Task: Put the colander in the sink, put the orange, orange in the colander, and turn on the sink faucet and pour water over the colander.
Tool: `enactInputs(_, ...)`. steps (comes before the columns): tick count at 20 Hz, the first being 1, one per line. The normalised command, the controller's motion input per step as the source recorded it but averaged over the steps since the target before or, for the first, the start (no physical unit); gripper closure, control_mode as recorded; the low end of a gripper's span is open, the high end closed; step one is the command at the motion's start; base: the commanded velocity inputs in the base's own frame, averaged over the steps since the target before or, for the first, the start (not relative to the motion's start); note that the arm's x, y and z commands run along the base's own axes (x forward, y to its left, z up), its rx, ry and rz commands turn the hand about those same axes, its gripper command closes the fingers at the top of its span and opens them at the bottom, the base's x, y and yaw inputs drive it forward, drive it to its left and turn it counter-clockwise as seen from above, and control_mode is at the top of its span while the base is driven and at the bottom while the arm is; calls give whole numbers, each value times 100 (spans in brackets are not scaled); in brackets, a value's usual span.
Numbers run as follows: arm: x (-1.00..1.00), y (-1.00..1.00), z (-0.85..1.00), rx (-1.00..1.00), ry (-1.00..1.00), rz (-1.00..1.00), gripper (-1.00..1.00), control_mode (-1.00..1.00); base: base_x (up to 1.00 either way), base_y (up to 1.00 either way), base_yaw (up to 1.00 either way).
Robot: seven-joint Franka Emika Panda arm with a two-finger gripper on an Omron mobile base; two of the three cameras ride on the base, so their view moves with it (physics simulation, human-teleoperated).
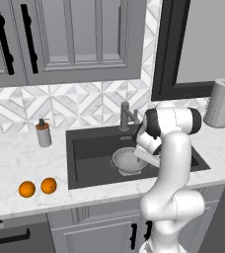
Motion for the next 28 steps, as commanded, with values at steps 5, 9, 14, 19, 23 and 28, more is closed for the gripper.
enactInputs(5, 0, 0, 42, 0, 0, 0, -100, -100, 0, 0, 0)
enactInputs(9, -41, -19, 71, -2, -3, 5, -100, -100, 0, 0, 0)
enactInputs(14, -63, -15, 86, 0, -2, 0, -100, -100, 0, 0, 0)
enactInputs(19, -75, -1, 92, 0, -2, 0, -100, -100, 0, 0, 0)
enactInputs(23, -85, -2, 100, 0, -1, 0, -100, -100, 0, 0, 0)
enactInputs(28, -98, 0, 92, 0, -3, 0, -100, -100, 0, 0, 0)
